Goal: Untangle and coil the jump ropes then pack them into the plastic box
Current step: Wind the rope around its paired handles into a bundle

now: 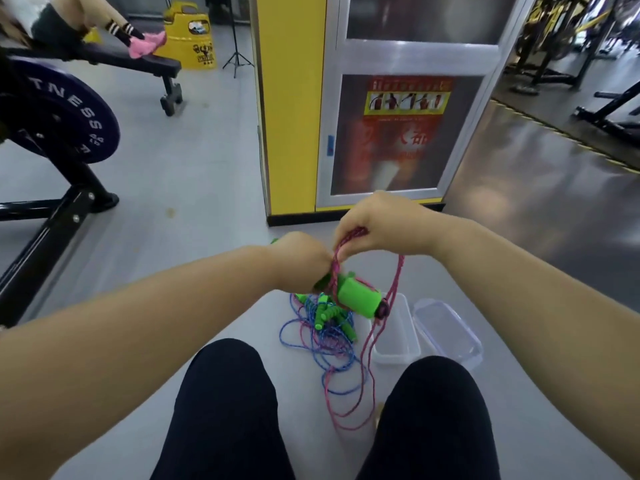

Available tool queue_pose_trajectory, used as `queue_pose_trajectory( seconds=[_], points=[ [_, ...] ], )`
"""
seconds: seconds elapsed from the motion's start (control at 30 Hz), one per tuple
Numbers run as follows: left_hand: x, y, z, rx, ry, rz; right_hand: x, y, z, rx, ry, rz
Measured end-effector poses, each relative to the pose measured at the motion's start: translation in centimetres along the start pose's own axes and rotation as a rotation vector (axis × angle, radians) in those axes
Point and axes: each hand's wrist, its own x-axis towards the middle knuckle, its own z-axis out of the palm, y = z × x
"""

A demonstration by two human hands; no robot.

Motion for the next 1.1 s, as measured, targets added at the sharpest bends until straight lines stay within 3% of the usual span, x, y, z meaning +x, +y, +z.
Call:
queue_pose_trajectory(
  seconds=[0.07,0.17,0.27,0.37,0.47,0.6,0.7,0.77,0.87,0.97,1.03,1.1],
  points=[
    [-0.2,0.0,-0.2,-0.107,0.079,0.029,-0.5,1.3,-0.2,0.282,0.014,0.062],
    [-1.1,-1.1,-0.4,-0.576,0.218,0.054,-1.6,3.9,2.1,0.596,0.099,0.221],
    [-2.1,-1.5,-0.1,-1.115,0.272,0.031,-2.4,5.8,6.8,0.560,0.132,0.299],
    [-2.0,-2.0,0.8,-1.407,0.300,-0.149,-3.5,4.4,10.0,0.599,0.116,0.415],
    [-1.2,-3.3,2.1,-1.344,0.325,-0.423,-3.9,2.9,11.5,0.277,0.002,0.331],
    [-0.2,-3.4,2.6,-0.792,0.198,-0.579,-3.4,0.0,9.5,-0.185,-0.101,0.164],
    [0.3,-1.5,2.2,-0.403,0.137,-0.506,-2.4,-1.8,5.9,-0.359,-0.040,0.073],
    [0.6,0.1,1.5,-0.273,0.127,-0.400,-1.7,-1.9,3.2,-0.404,0.059,0.032],
    [0.7,1.8,0.6,-0.204,0.145,-0.245,-1.3,-0.2,0.7,-0.177,0.171,0.000],
    [-0.2,2.0,-0.3,-0.432,0.236,-0.164,-2.0,3.1,1.3,0.167,0.182,0.111],
    [-1.0,1.8,-1.1,-0.847,0.336,-0.073,-3.3,4.7,3.3,0.370,0.210,0.196],
    [-1.6,1.7,-1.6,-1.232,0.412,0.012,-3.5,4.8,5.4,0.635,0.287,0.399]
  ],
)
